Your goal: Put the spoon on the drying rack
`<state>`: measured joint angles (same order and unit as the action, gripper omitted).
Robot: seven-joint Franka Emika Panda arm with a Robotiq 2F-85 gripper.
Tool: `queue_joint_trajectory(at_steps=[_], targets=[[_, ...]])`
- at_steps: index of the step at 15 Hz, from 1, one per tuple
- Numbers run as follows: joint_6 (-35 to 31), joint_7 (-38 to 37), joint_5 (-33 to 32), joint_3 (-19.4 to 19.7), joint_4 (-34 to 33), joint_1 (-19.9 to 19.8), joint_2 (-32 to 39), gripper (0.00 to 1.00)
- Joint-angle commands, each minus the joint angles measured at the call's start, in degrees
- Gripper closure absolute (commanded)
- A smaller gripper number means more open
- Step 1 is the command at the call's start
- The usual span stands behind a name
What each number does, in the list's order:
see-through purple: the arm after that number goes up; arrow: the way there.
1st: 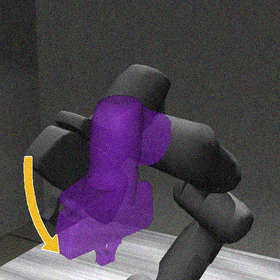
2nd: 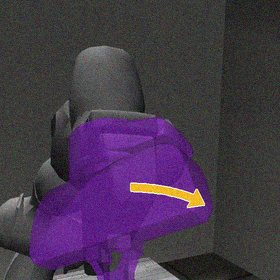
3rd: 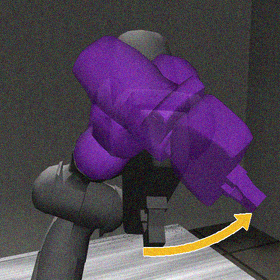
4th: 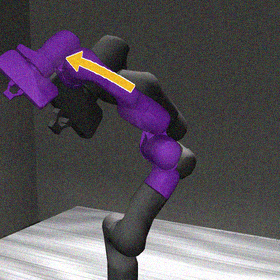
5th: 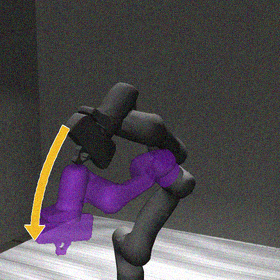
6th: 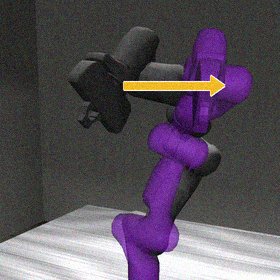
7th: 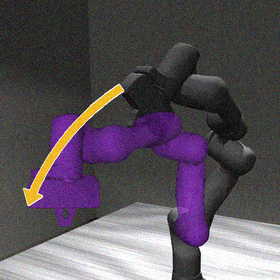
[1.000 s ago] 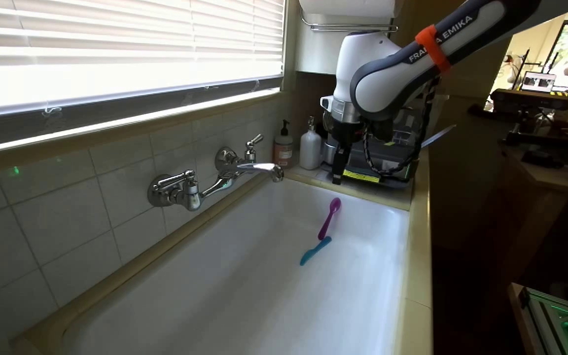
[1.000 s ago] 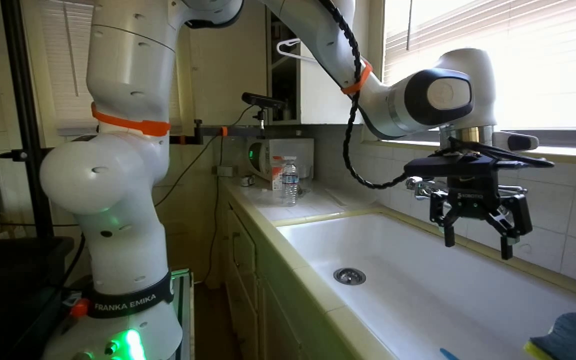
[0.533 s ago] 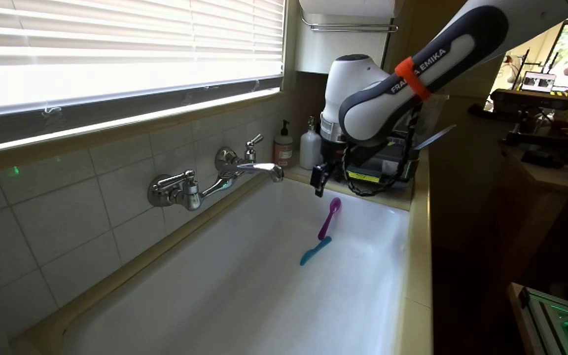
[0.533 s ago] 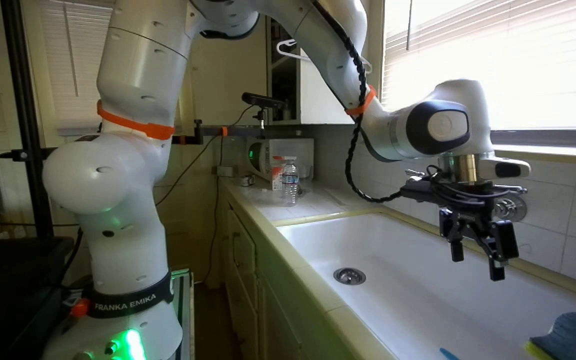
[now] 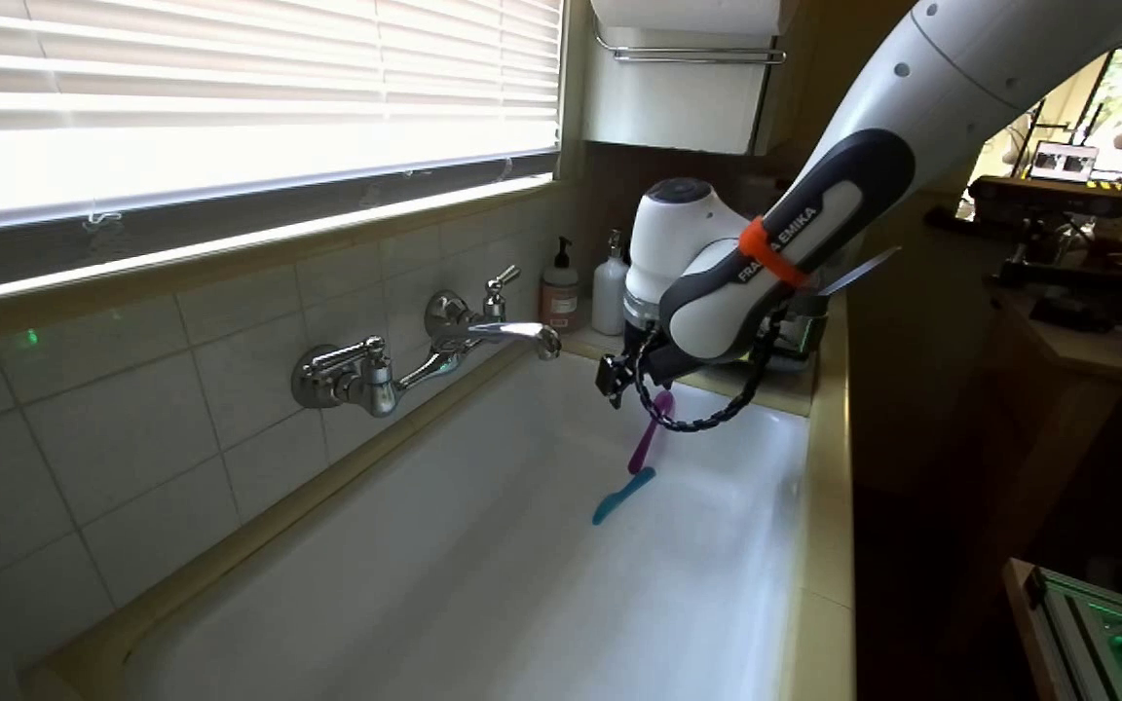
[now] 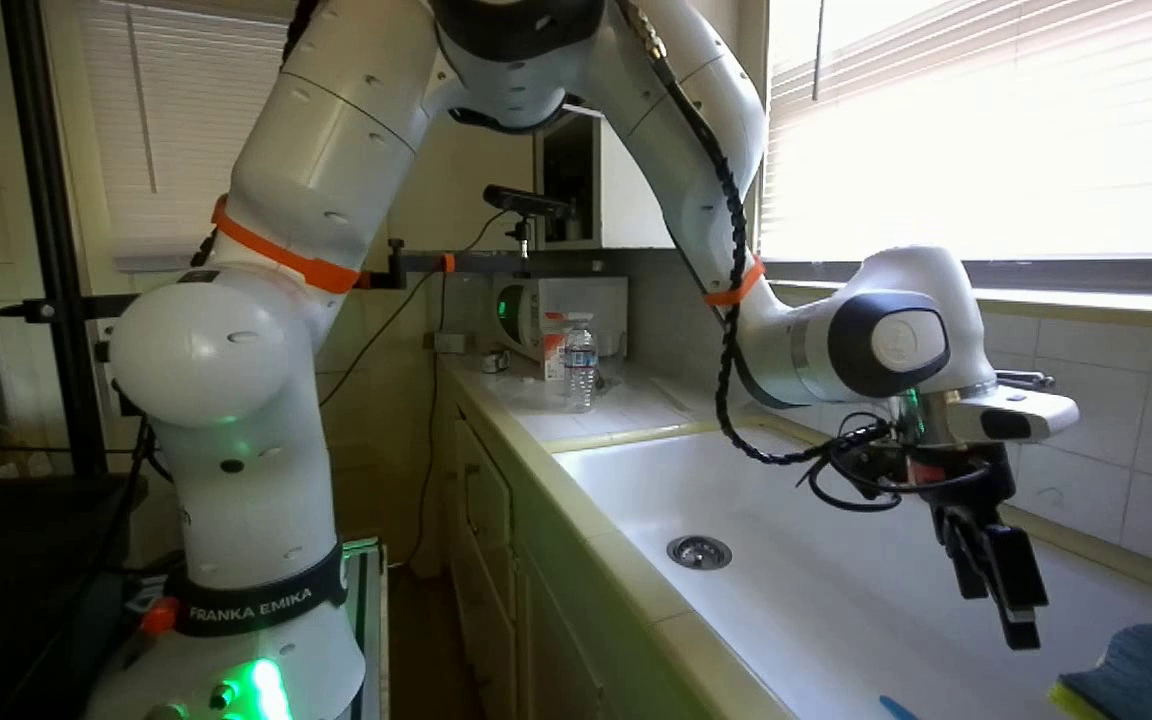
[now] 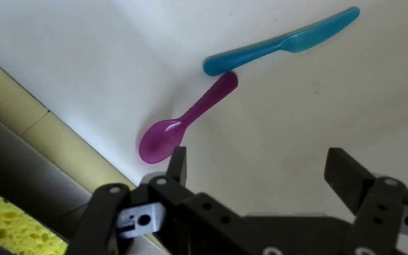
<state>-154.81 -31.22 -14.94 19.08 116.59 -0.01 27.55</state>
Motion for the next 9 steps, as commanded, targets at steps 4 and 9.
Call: queue_joint_trajectory(at_steps=[4,9], targets=[[-0.44,-13.01,-0.94,8.04,-2.64,6.43,7.41,0.0],[-0.75,-18.59,-0.86,10.45,-3.19,7.85,10.36,0.0]])
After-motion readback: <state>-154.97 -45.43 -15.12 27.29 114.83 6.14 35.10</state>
